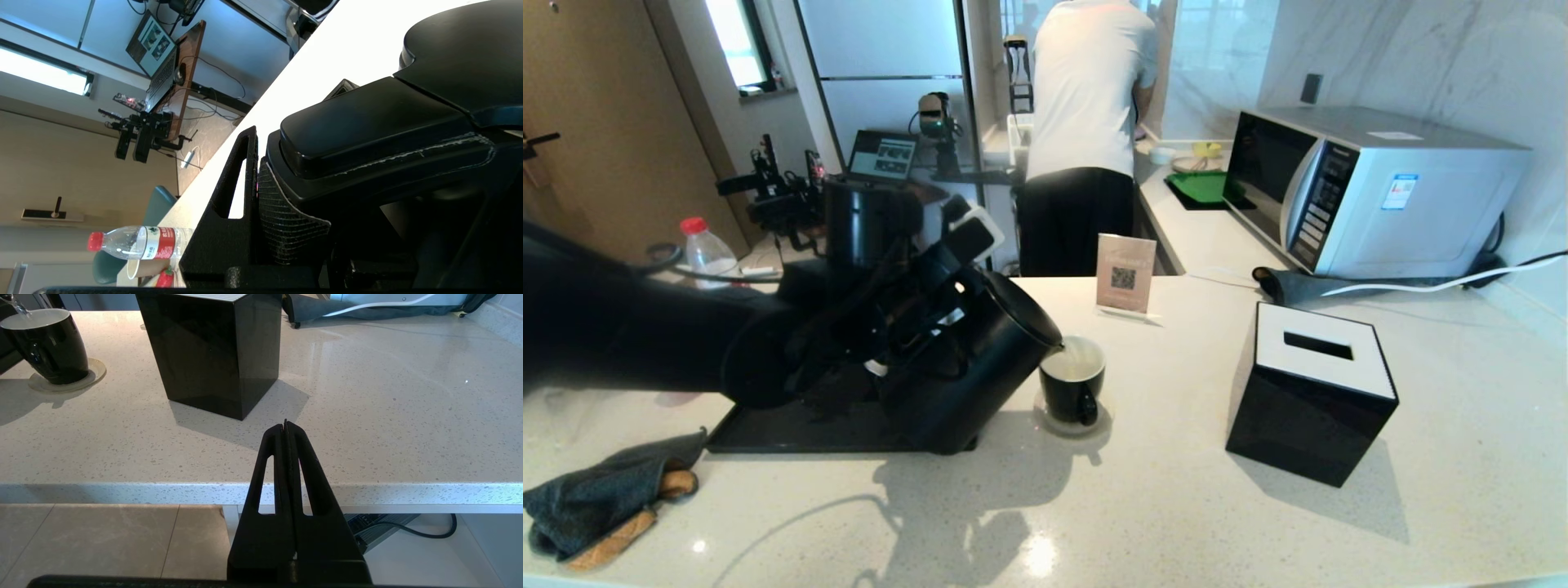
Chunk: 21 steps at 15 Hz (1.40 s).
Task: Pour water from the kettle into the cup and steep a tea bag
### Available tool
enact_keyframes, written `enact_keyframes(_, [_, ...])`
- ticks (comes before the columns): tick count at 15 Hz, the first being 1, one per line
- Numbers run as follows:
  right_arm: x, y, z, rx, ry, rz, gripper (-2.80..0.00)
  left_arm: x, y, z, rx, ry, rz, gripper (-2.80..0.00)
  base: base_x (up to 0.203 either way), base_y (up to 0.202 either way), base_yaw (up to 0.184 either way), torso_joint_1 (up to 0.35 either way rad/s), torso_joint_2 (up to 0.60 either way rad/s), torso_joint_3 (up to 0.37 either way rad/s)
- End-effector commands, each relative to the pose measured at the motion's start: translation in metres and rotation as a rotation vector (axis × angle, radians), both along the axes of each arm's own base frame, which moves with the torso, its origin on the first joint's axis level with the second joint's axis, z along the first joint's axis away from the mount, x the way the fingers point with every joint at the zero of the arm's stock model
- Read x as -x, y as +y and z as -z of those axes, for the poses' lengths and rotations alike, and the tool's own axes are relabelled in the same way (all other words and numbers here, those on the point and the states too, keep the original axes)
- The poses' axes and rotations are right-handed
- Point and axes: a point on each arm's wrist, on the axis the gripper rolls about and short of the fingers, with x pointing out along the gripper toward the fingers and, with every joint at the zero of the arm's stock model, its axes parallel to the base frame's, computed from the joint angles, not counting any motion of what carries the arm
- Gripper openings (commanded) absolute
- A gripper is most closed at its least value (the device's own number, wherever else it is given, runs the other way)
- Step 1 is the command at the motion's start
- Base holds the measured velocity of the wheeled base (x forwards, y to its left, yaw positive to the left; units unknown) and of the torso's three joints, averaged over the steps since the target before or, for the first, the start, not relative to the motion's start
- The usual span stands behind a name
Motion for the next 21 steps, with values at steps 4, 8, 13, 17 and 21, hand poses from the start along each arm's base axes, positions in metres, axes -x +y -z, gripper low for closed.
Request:
enact_keyframes(4, [0.000,0.000,0.000,0.000,0.001,0.000,-2.80,0.001,0.001,-0.003,0.003,-0.011,-0.002,-2.80,0.000,0.000,0.000,0.000,0.00,0.000])
enact_keyframes(8, [0.000,0.000,0.000,-0.001,0.001,0.000,-2.80,0.003,0.002,-0.008,0.009,-0.023,-0.004,-2.80,0.000,0.000,0.000,0.000,0.00,0.000])
enact_keyframes(13, [0.000,0.000,0.000,-0.001,0.001,0.000,-2.80,0.004,0.004,-0.010,0.008,-0.030,-0.017,-2.80,0.000,0.000,0.000,0.000,0.00,0.000])
enact_keyframes(17, [0.000,0.000,0.000,0.000,0.001,0.000,-2.80,0.006,0.004,-0.011,0.008,-0.031,-0.015,-2.80,0.000,0.000,0.000,0.000,0.00,0.000])
enact_keyframes(21, [0.000,0.000,0.000,-0.001,0.001,0.000,-2.80,0.007,0.003,-0.010,-0.004,-0.011,-0.012,-2.80,0.000,0.000,0.000,0.000,0.00,0.000])
